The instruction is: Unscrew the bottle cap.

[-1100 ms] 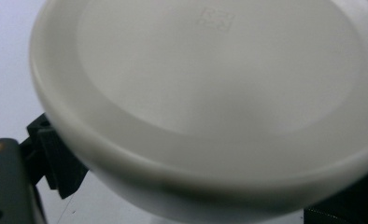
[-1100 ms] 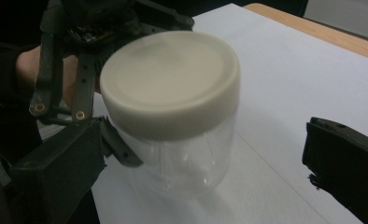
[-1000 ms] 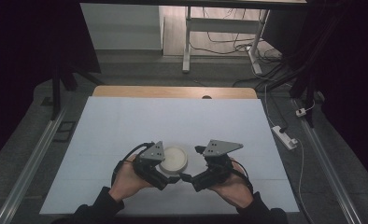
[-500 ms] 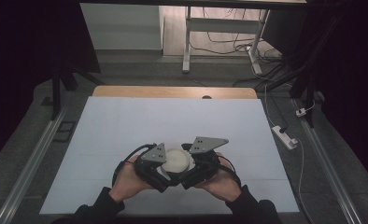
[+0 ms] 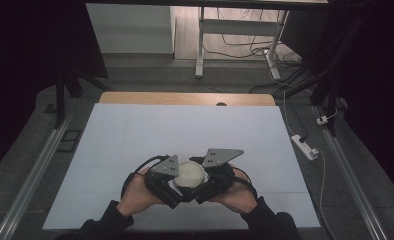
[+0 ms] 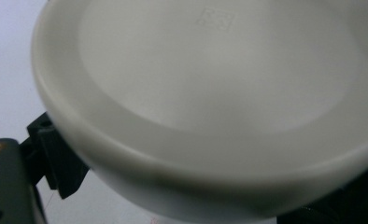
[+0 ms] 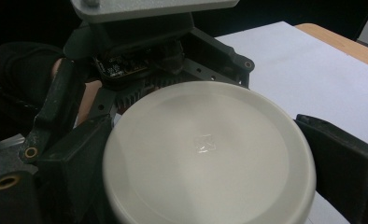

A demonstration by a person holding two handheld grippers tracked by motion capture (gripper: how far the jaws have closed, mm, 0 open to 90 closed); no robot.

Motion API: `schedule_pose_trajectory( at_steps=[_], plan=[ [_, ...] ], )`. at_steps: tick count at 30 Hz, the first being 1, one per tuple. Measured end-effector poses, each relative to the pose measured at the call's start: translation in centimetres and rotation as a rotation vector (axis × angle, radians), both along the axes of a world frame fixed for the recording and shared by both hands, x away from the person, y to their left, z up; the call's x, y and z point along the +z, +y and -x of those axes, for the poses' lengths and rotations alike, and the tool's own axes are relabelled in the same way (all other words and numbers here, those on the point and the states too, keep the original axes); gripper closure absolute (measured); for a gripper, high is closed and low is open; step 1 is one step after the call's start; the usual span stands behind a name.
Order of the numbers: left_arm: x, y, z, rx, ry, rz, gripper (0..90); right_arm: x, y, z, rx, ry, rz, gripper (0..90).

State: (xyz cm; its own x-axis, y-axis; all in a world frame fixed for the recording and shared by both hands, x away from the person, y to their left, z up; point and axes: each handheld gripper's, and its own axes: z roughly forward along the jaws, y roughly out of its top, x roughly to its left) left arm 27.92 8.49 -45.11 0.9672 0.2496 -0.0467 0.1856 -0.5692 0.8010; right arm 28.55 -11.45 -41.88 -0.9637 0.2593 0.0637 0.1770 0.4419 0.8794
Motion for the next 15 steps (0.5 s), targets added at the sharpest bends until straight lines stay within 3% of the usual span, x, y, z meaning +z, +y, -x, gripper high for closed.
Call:
schedule_pose_trajectory(
  at_steps=[8, 14, 15],
  plan=[
    [-0.02, 0.13, 0.01, -0.049, 0.008, 0.011, 7.4, 0.07, -0.05, -0.02, 0.04, 0.016, -0.005, 8.1],
    [-0.07, 0.36, -0.03, -0.122, 0.018, 0.038, 7.4, 0.06, -0.27, -0.22, 0.126, 0.042, -0.034, 8.2],
    [-0.04, 0.37, 0.04, -0.156, 0.019, 0.041, 7.4, 0.07, -0.29, -0.24, 0.144, 0.046, -0.038, 8.1]
  ],
)
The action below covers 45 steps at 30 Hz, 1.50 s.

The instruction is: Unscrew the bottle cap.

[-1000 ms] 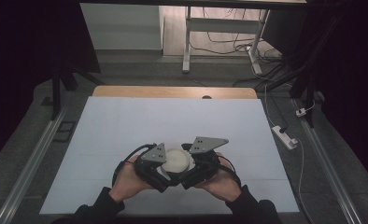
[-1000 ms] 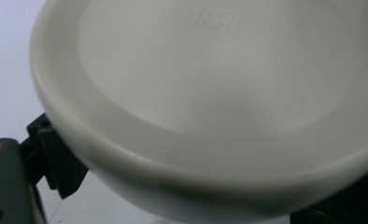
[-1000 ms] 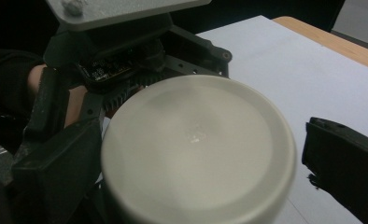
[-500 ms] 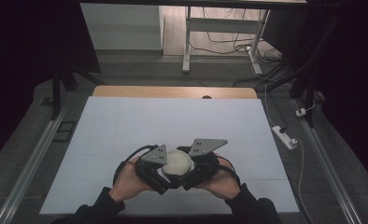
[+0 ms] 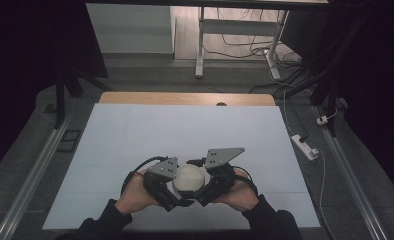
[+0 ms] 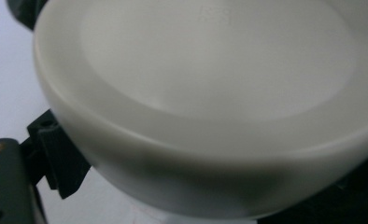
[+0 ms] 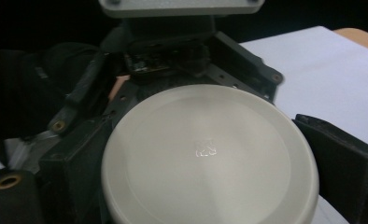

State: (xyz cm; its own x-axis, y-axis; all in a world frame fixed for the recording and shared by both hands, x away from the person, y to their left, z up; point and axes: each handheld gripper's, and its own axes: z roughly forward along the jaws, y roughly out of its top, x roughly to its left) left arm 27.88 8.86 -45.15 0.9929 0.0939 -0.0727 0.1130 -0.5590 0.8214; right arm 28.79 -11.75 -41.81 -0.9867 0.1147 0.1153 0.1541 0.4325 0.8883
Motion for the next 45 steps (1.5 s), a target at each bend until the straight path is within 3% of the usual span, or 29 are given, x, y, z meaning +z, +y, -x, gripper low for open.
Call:
schedule_pose_trajectory(
  at_steps=[4, 6, 8, 11, 13, 17, 21, 24, 28, 38, 41, 45],
  plan=[
    [0.1, -0.1, 0.3, -0.088, -0.001, 0.012, 7.4, 0.1, -0.1, -0.1, 0.116, 0.029, -0.009, 8.0],
    [0.1, -0.2, 0.4, -0.086, -0.013, 0.008, 7.4, 0.2, -0.2, -0.1, 0.153, 0.023, -0.008, 7.9],
    [0.1, -0.1, 0.3, -0.067, -0.014, 0.009, 7.4, 0.1, -0.2, -0.2, 0.154, 0.012, -0.021, 7.7],
    [0.2, 0.2, 0.0, -0.017, -0.015, 0.014, 7.4, 0.0, -0.3, -0.4, 0.104, 0.013, -0.05, 7.1],
    [0.2, 0.4, -0.1, 0.032, -0.018, 0.011, 7.4, 0.1, -0.4, -0.6, 0.067, 0.015, -0.063, 0.4],
    [0.1, 0.8, -0.6, 0.125, -0.008, 0.009, 7.4, 0.6, -0.9, -0.7, -0.044, 0.018, -0.072, 0.0],
    [0.0, 0.9, -0.8, 0.209, -0.011, 0.005, 7.4, 0.7, -0.5, -0.3, -0.147, -0.018, -0.033, 0.0],
    [0.1, 0.9, -0.7, 0.237, -0.015, -0.001, 7.4, 0.4, 0.1, 0.0, -0.207, -0.042, -0.005, 0.0],
    [0.3, 0.6, -0.5, 0.255, -0.023, -0.013, 7.4, 0.2, 0.5, 0.2, -0.234, -0.067, 0.001, 0.8],
    [0.5, 0.3, -0.2, 0.245, -0.031, -0.026, 7.4, -0.1, 0.6, 0.4, -0.226, -0.091, 0.0, 7.0],
    [0.5, 0.3, -0.2, 0.216, -0.027, -0.025, 7.4, -0.1, 0.6, 0.4, -0.2, -0.084, 0.005, 7.1],
    [0.3, 0.4, -0.3, 0.137, -0.004, -0.003, 7.4, 0.0, 0.3, 0.2, -0.135, -0.064, -0.002, 7.2]
  ],
)
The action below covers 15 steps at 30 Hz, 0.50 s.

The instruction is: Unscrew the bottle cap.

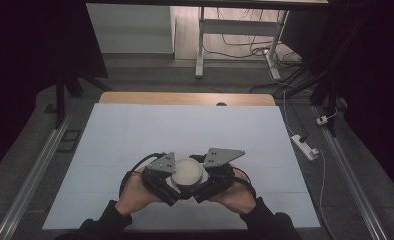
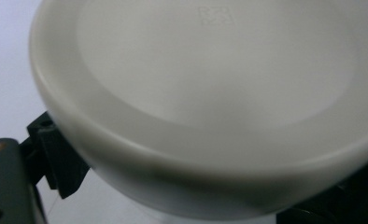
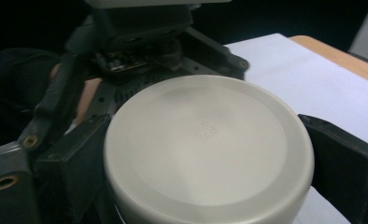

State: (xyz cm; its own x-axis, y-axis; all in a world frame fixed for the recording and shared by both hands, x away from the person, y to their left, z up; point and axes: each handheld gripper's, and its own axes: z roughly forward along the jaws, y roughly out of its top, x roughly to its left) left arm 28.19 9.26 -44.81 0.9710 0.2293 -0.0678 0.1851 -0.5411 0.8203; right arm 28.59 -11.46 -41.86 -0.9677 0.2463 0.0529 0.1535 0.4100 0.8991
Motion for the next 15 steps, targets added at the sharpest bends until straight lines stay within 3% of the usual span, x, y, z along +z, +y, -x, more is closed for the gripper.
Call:
schedule_pose_trajectory(
  at_steps=[7, 8, 9, 11, 15],
  plan=[
    [-0.01, -0.11, 0.3, -0.135, 0.0, -0.004, 7.4, -0.02, -0.61, -0.42, 0.168, 0.042, -0.009, 7.2],
    [-0.01, -0.11, 0.3, -0.135, 0.0, -0.004, 7.4, -0.07, -0.67, -0.44, 0.195, 0.045, -0.015, 7.2],
    [-0.03, -0.2, 0.45, -0.177, 0.001, -0.002, 7.4, -0.11, -0.74, -0.45, 0.22, 0.051, -0.018, 7.2],
    [-0.06, -0.26, 0.57, -0.214, -0.005, -0.006, 7.3, -0.18, -0.86, -0.41, 0.268, 0.056, -0.022, 7.2],
    [-0.2, -0.37, 0.7, -0.228, -0.009, -0.008, 7.3, -0.31, -0.91, -0.3, 0.311, 0.053, -0.02, 6.9]
  ],
)
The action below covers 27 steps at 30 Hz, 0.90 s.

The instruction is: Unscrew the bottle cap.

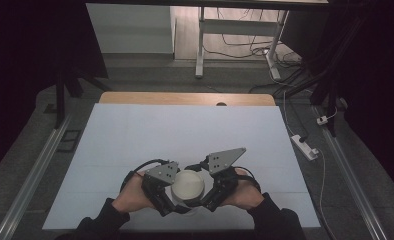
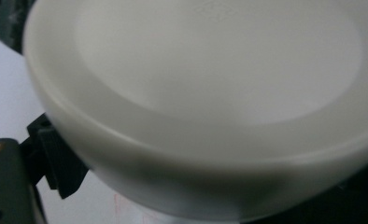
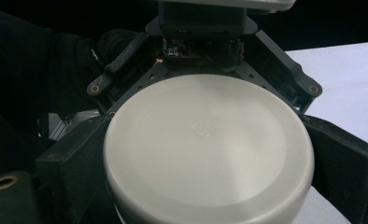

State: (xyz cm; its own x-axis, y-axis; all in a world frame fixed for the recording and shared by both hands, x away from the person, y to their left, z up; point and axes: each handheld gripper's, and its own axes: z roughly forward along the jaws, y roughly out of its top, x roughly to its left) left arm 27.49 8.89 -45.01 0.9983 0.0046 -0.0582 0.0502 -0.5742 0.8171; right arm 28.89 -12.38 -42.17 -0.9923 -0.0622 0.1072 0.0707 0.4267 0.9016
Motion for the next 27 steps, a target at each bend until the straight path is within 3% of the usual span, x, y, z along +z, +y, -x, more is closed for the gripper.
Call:
schedule_pose_trajectory(
  at_steps=[3, 5, 7, 8, 10, 11, 12, 13, 14, 16, 20, 27],
  plan=[
    [0.0, 0.1, -0.1, 0.023, -0.002, 0.003, 7.4, 0.1, 0.1, 0.1, -0.045, -0.014, -0.005, 2.7],
    [0.0, 0.3, -0.3, 0.081, -0.002, 0.008, 7.3, 0.4, 0.1, 0.0, -0.093, -0.014, -0.019, 0.0],
    [0.0, 0.4, -0.5, 0.1, 0.002, 0.011, 7.3, 0.8, -0.1, -0.1, -0.141, -0.01, -0.038, 0.0],
    [0.0, 0.5, -0.7, 0.146, 0.004, 0.016, 7.3, 0.9, -0.2, -0.1, -0.168, -0.015, -0.039, 0.0],
    [0.0, 0.7, -0.8, 0.199, 0.002, 0.012, 7.3, 1.2, -0.3, 0.0, -0.224, -0.018, -0.025, 0.0],
    [0.0, 0.7, -0.8, 0.199, 0.002, 0.012, 7.3, 1.2, -0.2, 0.1, -0.248, -0.021, -0.018, 0.0],
    [0.0, 0.8, -1.0, 0.248, 0.003, 0.01, 7.3, 1.1, -0.1, 0.1, -0.279, -0.023, -0.013, 0.0],
    [0.0, 0.8, -1.0, 0.248, 0.003, 0.01, 7.3, 1.1, 0.1, 0.2, -0.311, -0.028, 0.002, 0.0],
    [0.0, 0.8, -1.0, 0.269, 0.0, 0.004, 7.3, 1.1, 0.1, 0.2, -0.311, -0.028, 0.002, 0.0],
    [0.0, 0.6, -1.0, 0.319, -0.004, -0.006, 7.3, 0.8, 0.7, 0.5, -0.371, -0.055, 0.025, 0.0],
    [0.0, 0.4, -0.9, 0.338, -0.002, -0.014, 7.3, 0.5, 1.2, 0.8, -0.425, -0.094, 0.039, 1.8],
    [0.4, -0.1, -0.5, 0.322, -0.012, -0.025, 7.3, 0.1, 1.3, 0.9, -0.422, -0.082, 0.021, 7.0]
  ],
)
